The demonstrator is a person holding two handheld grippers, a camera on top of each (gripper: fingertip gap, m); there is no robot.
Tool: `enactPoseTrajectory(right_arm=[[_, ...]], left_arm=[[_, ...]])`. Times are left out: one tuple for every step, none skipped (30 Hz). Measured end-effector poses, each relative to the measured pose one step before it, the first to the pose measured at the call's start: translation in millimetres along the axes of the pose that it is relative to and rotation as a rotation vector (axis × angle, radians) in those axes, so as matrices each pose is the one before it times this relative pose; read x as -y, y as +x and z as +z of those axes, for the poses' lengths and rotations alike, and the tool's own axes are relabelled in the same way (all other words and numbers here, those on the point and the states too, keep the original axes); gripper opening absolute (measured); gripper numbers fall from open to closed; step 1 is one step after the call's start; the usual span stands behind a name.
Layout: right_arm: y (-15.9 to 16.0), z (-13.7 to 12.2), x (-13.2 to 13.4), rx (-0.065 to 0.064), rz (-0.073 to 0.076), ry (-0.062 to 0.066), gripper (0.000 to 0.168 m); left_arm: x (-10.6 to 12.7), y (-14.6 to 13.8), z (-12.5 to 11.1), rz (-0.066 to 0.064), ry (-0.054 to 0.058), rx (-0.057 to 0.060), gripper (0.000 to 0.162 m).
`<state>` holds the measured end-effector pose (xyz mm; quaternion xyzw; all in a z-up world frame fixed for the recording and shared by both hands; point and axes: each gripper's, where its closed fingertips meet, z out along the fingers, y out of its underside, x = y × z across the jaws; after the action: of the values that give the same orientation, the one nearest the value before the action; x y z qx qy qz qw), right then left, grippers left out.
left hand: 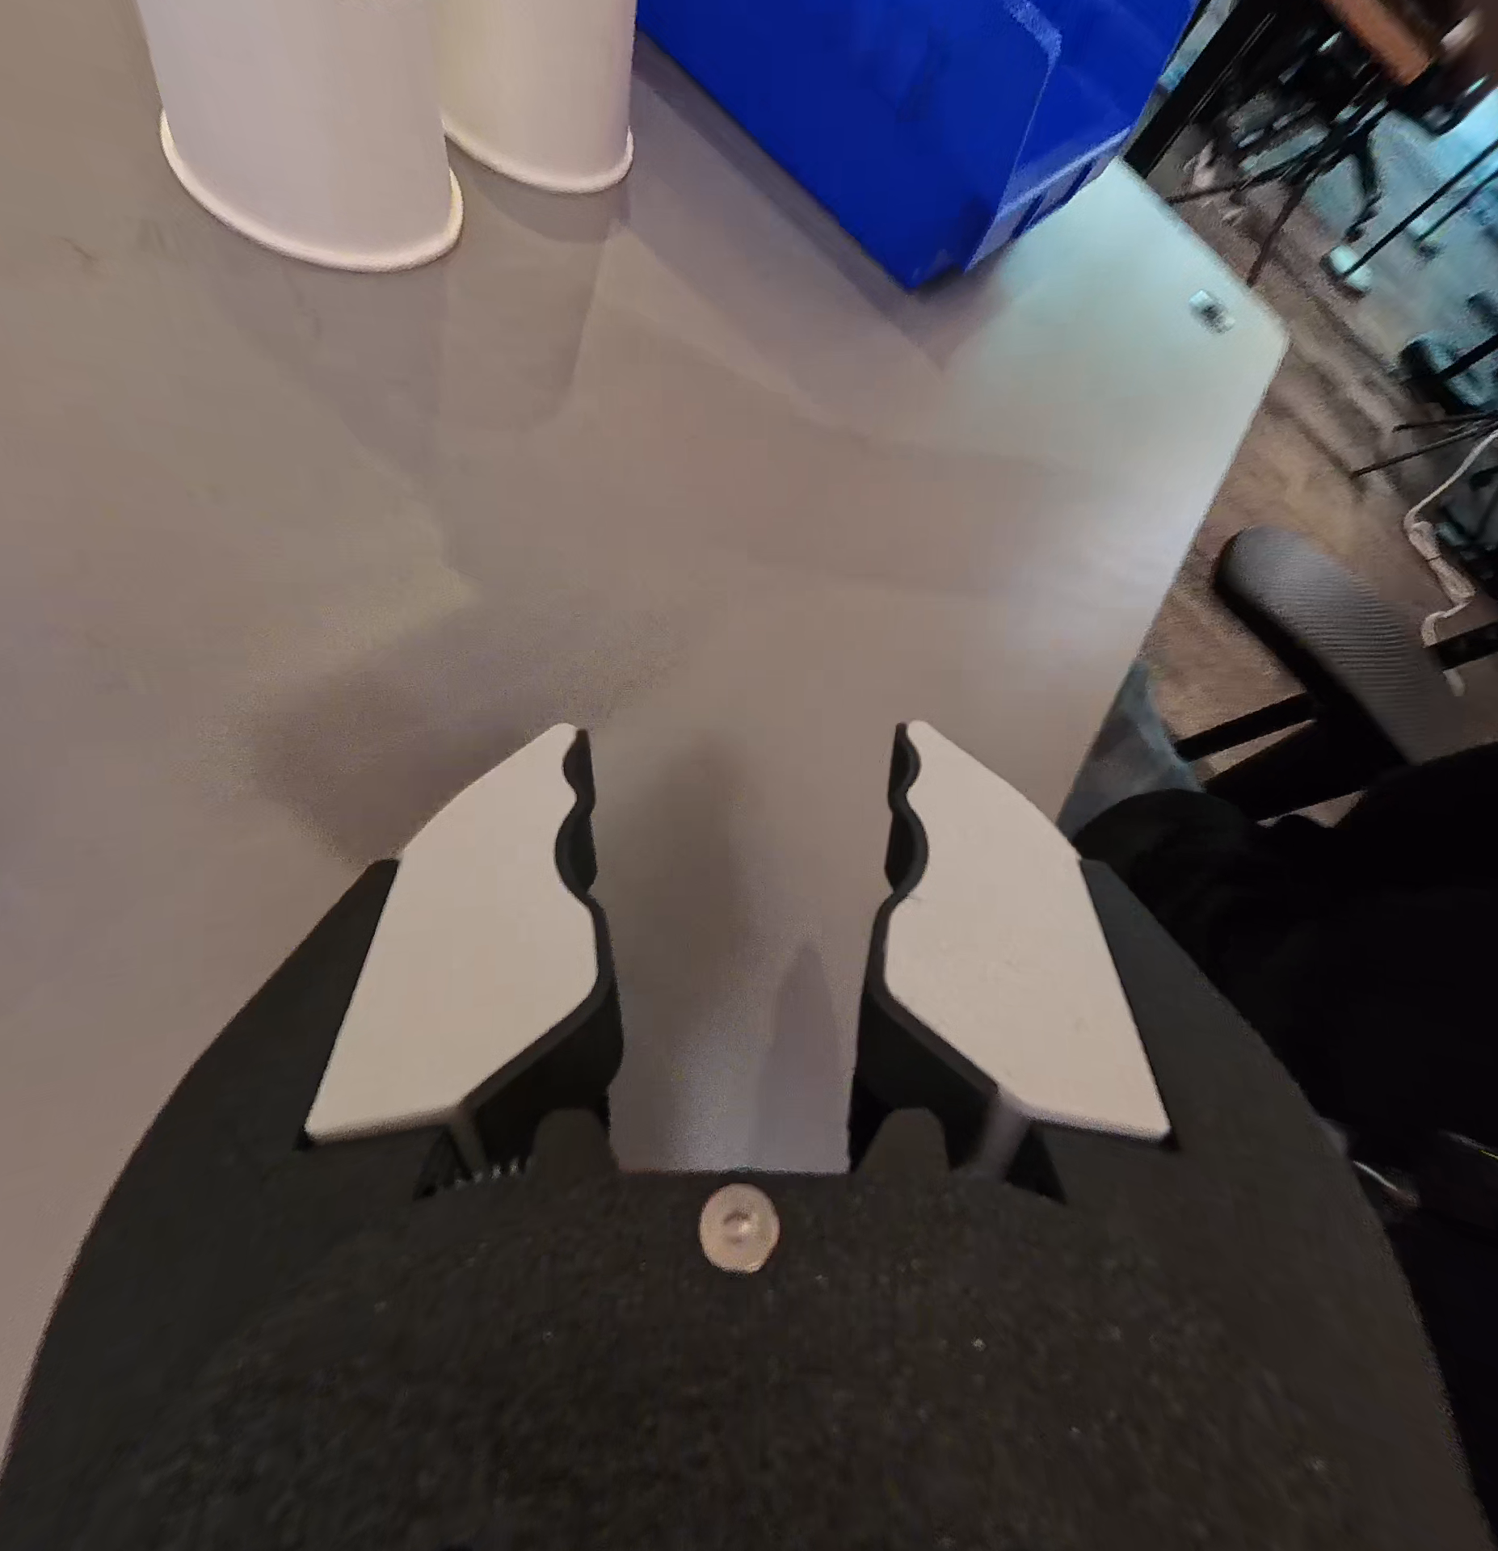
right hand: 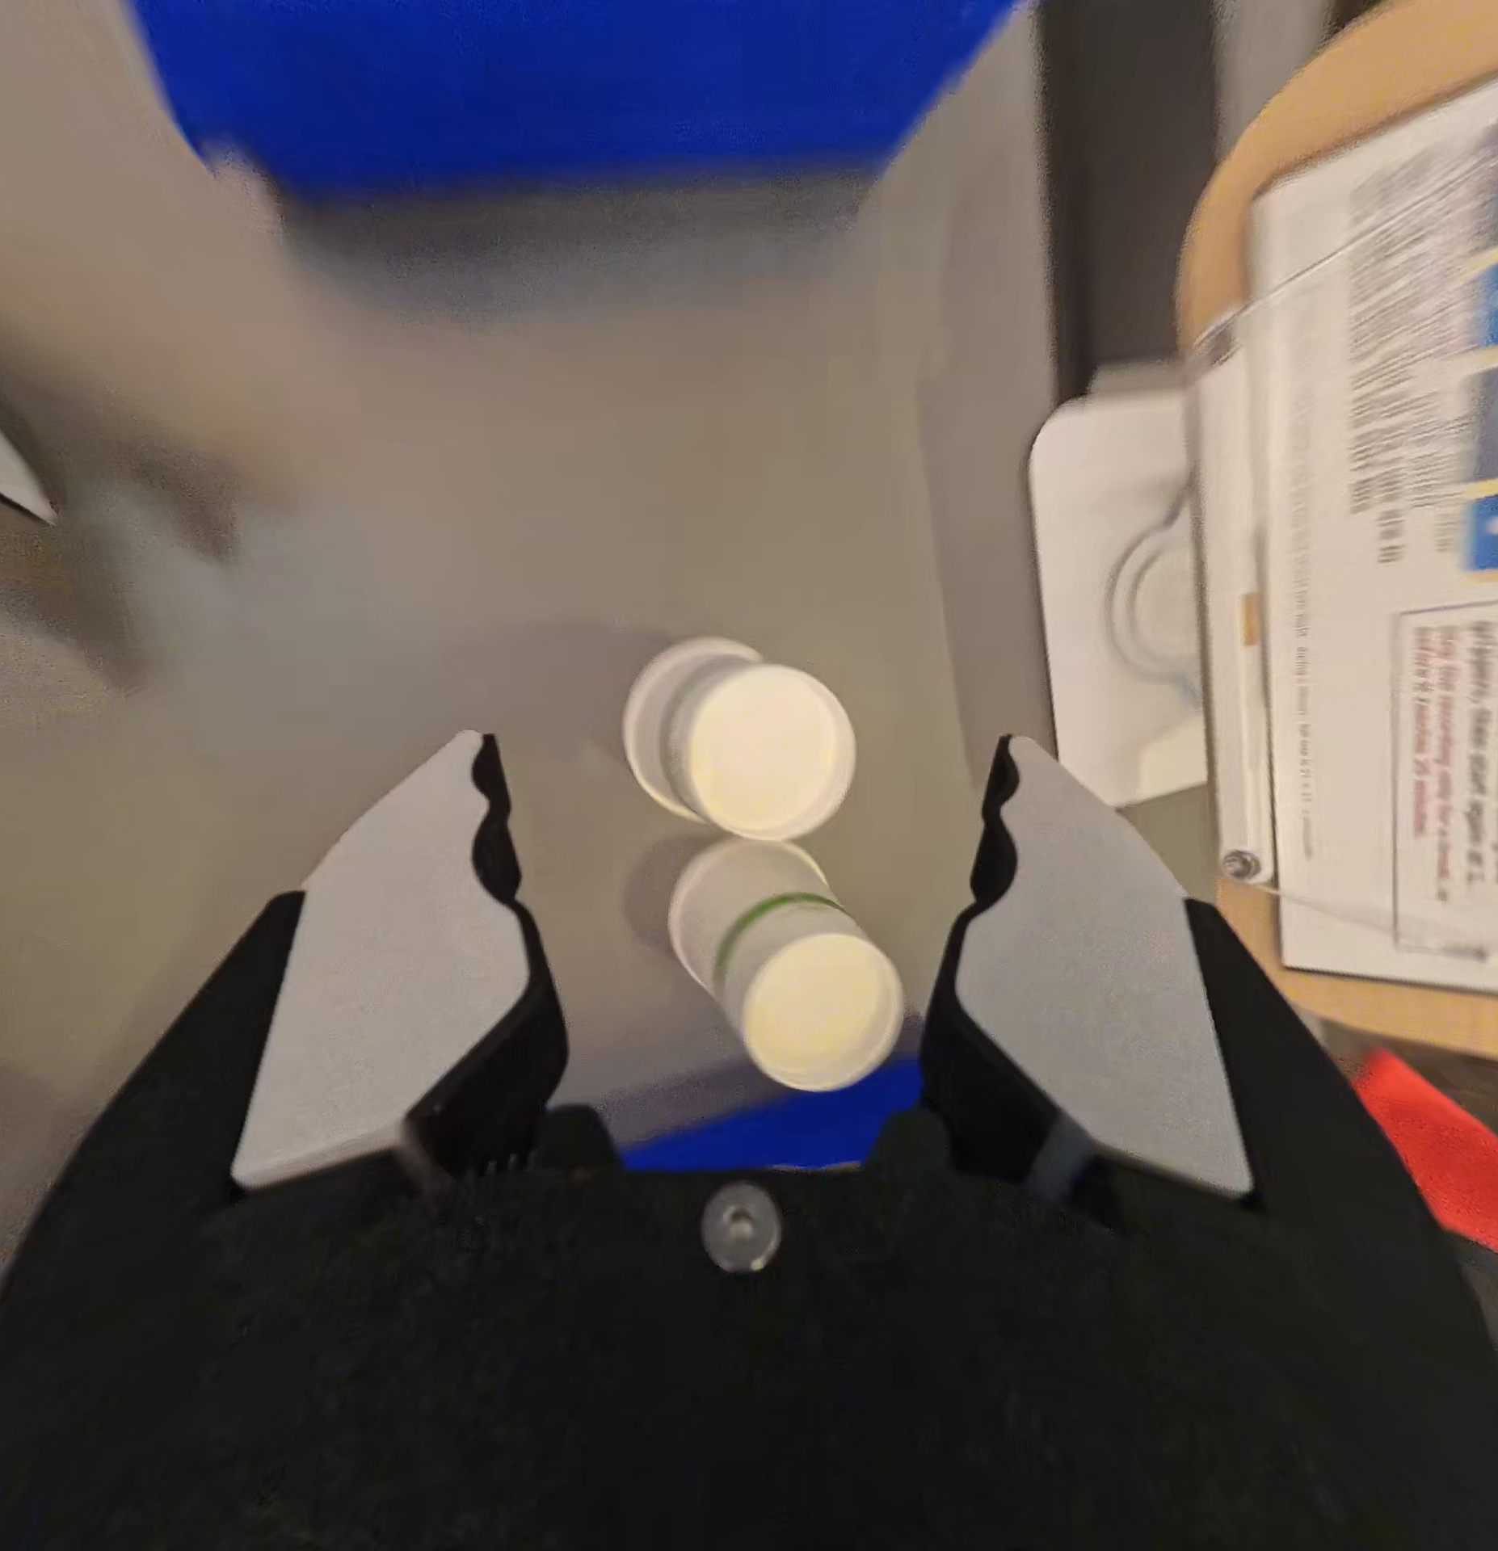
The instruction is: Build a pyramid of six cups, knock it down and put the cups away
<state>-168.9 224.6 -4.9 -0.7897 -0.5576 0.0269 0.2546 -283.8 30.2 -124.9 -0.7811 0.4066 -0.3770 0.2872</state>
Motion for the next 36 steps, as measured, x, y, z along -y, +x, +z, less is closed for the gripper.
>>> enactPoseTrajectory(right_arm=[[-13.52, -19.32, 5.16, -0.0188, 0.0727, 0.1473, 0.106], [-17.38, -16.2, 4.6, 0.0079, 0.1134, 0.1638, 0.106], [-23.27, -13.3, -2.27, 0.0561, 0.1265, 0.1538, 0.1], [-23.16, -9.61, -11.21, 0.0703, 0.1106, 0.1254, 0.09], [-18.23, -6.61, -17.13, 0.0517, 0.0704, 0.0892, 0.083], [-9.86, -4.95, -21.51, 0.0056, 0.0402, 0.0538, 0.082], [-4.07, -4.07, -22.55, -0.0273, 0.0212, 0.0361, 0.082], [-4.06, -3.51, -22.42, -0.0251, -0.0069, 0.017, 0.084], [-5.17, -3.57, -20.66, -0.0193, -0.0229, 0.0018, 0.084], [-5.15, -3.91, -16.33, -0.0188, -0.014, 0.0131, 0.082], [-5.45, -3.96, -12.61, -0.0104, -0.0041, 0.0181, 0.08], [-4.54, -3.91, -10.72, -0.0093, 0.0059, 0.0108, 0.079], [-3.63, -3.2, -9.25, -0.0071, 0.0107, 0.0039, 0.077], [-3.11, -2.28, -7.85, -0.0026, 0.0112, -0.0049, 0.076], [-2.57, -1.42, -7.04, 0.0014, 0.0123, -0.0102, 0.075], [-1.85, -0.65, -5.98, 0.0053, 0.0109, -0.0093, 0.075], [-1.17, 0.23, -5.11, 0.0068, 0.0122, -0.0086, 0.074], [-0.38, 0.85, -4.21, 0.007, 0.0118, -0.012, 0.073], [-0.26, 1.38, -3.42, 0.0084, 0.007, -0.0165, 0.07], [-0.45, 1.3, -2.54, 0.0084, 0.002, -0.017, 0.068], [-0.35, 1.27, -1.45, 0.0061, 0.0, -0.01, 0.067], [-0.33, 0.71, -0.9, 0.0032, -0.0002, -0.0039, 0.067], [-0.49, 0.13, -0.42, 0.0013, -0.0009, -0.0001, 0.067], [-1.02, -0.3, -0.37, 0.0035, -0.0032, -0.0001, 0.067], [-1.05, -0.49, -0.41, 0.0039, -0.0044, -0.0019, 0.067], [-0.62, -0.53, -0.25, 0.0022, -0.0059, -0.0016, 0.067], [0.07, -0.67, -0.27, -0.0012, -0.0067, -0.0019, 0.066], [0.66, -0.33, -0.23, -0.0033, -0.0063, -0.0037, 0.066], [0.81, -0.25, -0.34, -0.0034, -0.0044, -0.0037, 0.066], [0.49, -0.14, 0.02, -0.0008, -0.0019, -0.002, 0.066], [0.13, -0.18, 0.2, 0.002, 0.0007, 0.0004, 0.066], [-0.29, 0.08, 0.21, 0.0041, 0.0026, 0.0006, 0.066], [-0.21, 0.26, -0.13, 0.0039, 0.0029, -0.0014, 0.066], [0.02, 0.28, -0.56, 0.0014, 0.0013, -0.003, 0.065], [0.14, 0.42, -0.69, -0.0002, 0.0001, -0.0043, 0.065], [0.27, 0.32, -0.45, -0.0014, 0.0005, -0.0038, 0.065]], left_arm=[[9.24, 3.02, -9.45, -0.0069, 0.033, -0.0327, 0.067], [11.41, 3.98, -11.6, -0.0091, 0.0396, -0.0464, 0.065], [11.74, 2.22, -12.66, -0.0022, 0.0288, -0.0424, 0.06], [13.27, -4.06, -13.31, 0.0046, 0.0252, -0.0079, 0.058], [13.89, -9.94, -13.28, 0.0077, 0.0202, 0.0188, 0.058], [11.81, -13.03, -11.77, 0.0124, -0.0042, 0.0246, 0.057], [10.91, -16.32, -10.47, 0.024, -0.0215, 0.0343, 0.054], [11.02, -20.0, -9.26, 0.028, -0.0221, 0.0466, 0.053], [10.51, -23.31, -7.62, 0.0276, -0.0313, 0.0556, 0.049], [10.1, -26.81, -5.95, 0.0254, -0.0351, 0.0732, 0.047], [7.1, -28.26, -3.42, 0.0367, -0.0533, 0.0775, 0.047], [4.24, -30.18, -0.85, 0.0487, -0.0678, 0.0872, 0.046], [2.91, -30.69, 1.46, 0.0496, -0.0639, 0.0925, 0.044], [-0.29, -27.46, 4.6, 0.0533, -0.0742, 0.0776, 0.041], [-2.0, -22.23, 6.66, 0.0555, -0.0774, 0.0555, 0.038], [-0.8, -17.16, 7.69, 0.0471, -0.0574, 0.0369, 0.038], [-0.88, -10.89, 8.33, 0.0374, -0.0513, 0.0064, 0.037], [-0.28, -7.86, 7.93, 0.0216, -0.046, -0.0034, 0.035], [0.23, -6.57, 7.42, 0.0149, -0.0403, -0.0003, 0.034], [-0.12, -4.26, 6.5, 0.0244, -0.0393, -0.003, 0.034], [0.14, -1.93, 5.65, 0.023, -0.0288, -0.0062, 0.034], [-0.24, 1.23, 4.99, 0.018, -0.0275, -0.0208, 0.034], [-0.32, 2.69, 4.46, 0.0128, -0.023, -0.0239, 0.033], [-1.33, 1.59, 3.72, 0.016, -0.0256, -0.014, 0.031], [-0.86, -0.63, 2.88, 0.0136, -0.0184, 0.0017, 0.03], [0.28, 0.13, 1.97, 0.007, -0.0081, -0.0035, 0.027], [1.48, 0.84, 0.8, 0.0027, 0.0016, -0.0087, 0.022], [2.14, 2.15, -0.05, 0.0006, 0.0087, -0.0144, 0.014], [1.51, 2.17, -0.17, 0.0038, 0.0056, -0.0139, 0.007], [0.74, 1.2, -0.01, 0.0011, 0.0007, -0.0075, 0.006], [-0.11, 1.38, 0.36, -0.0018, -0.005, -0.0091, 0.006], [0.17, 0.99, 0.01, 0.0018, -0.0021, -0.0046, 0.005], [0.59, 0.12, -0.25, 0.0048, 0.002, 0.004, 0.004], [-0.43, 0.89, -0.31, 0.0036, -0.0039, -0.0011, 0.005], [-0.84, 1.42, -0.37, 0.0038, -0.0076, -0.0047, 0.005], [-0.23, 0.08, -0.54, 0.0047, -0.0038, 0.0035, 0.005]])
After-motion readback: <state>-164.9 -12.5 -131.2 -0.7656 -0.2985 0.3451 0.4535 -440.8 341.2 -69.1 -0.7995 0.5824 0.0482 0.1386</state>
